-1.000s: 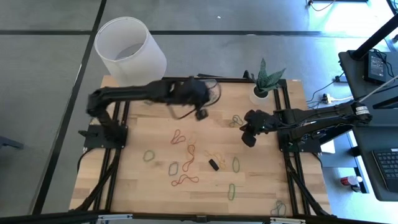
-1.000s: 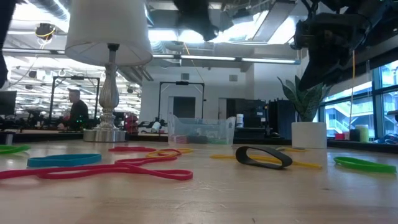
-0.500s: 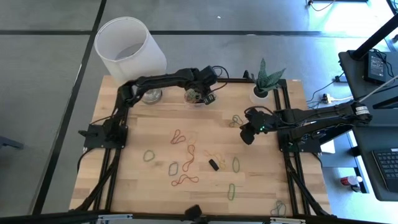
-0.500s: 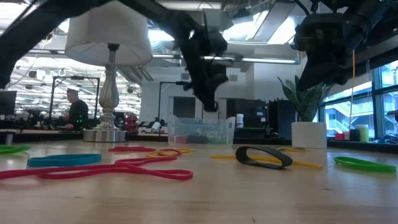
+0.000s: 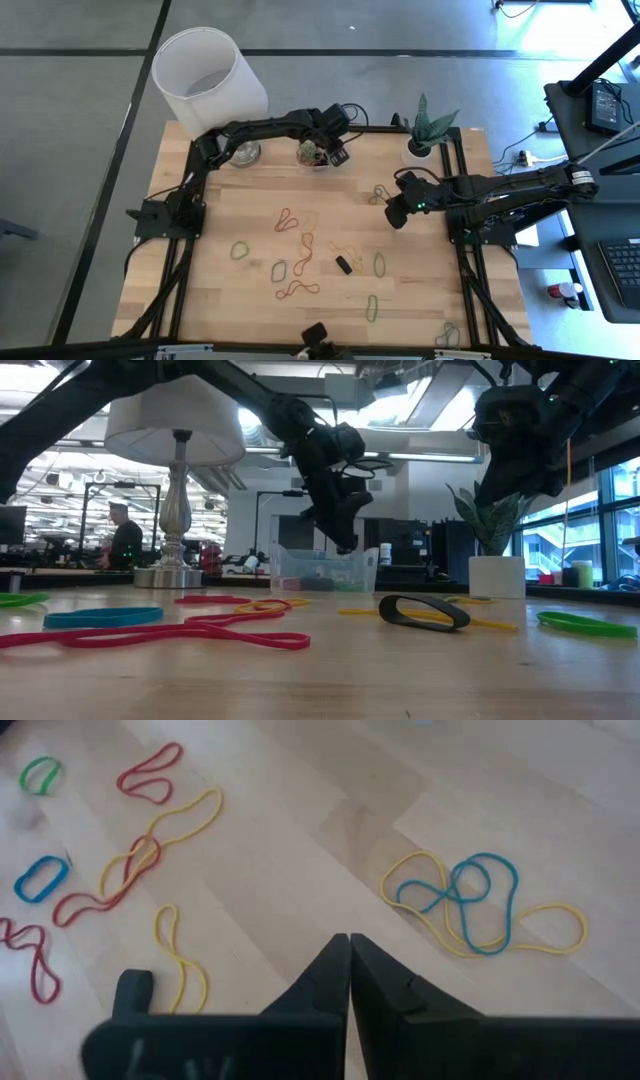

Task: Pick and place rubber bands into bin
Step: Put the left black rubber band into the transparent bin, then put the top blue rubber band into the transparent bin

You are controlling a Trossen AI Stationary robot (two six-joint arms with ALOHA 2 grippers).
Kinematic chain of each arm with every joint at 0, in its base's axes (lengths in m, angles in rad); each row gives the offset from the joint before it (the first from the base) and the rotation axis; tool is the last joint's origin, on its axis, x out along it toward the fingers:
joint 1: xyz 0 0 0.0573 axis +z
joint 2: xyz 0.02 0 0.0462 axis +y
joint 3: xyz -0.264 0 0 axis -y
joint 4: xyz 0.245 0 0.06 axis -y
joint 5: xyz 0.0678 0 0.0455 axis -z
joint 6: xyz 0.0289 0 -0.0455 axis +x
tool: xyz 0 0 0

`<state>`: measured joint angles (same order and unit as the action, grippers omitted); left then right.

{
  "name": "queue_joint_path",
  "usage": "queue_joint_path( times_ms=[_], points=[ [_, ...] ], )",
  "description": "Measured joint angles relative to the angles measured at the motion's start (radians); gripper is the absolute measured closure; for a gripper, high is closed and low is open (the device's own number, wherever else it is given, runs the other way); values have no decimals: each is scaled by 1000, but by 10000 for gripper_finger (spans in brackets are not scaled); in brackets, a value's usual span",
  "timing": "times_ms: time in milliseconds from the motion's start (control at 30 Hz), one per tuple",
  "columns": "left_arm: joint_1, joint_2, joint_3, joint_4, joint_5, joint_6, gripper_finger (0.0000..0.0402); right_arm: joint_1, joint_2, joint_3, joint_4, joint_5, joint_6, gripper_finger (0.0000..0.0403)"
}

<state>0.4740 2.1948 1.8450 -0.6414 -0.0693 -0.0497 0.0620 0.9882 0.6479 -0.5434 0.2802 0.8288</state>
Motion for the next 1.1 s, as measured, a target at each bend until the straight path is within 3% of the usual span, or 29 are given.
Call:
queue_joint_path(
  times_ms=[233,433,600,867,1100],
  points=[
    [-8,-3,0,-6,20,-19,255,0,0,0,0,-1,-19,386],
    [-16,-32,0,-97,54,-108,251,0,0,0,-1,-1,-26,386],
    [-51,-96,0,-179,55,-102,286,0,0,0,0,-2,-50,386],
    [-154,-218,1,-254,35,-96,390,0,0,0,37,-3,-82,386],
    [-299,-271,-58,-332,31,-129,400,0,0,0,39,-3,-105,386]
  ],
)
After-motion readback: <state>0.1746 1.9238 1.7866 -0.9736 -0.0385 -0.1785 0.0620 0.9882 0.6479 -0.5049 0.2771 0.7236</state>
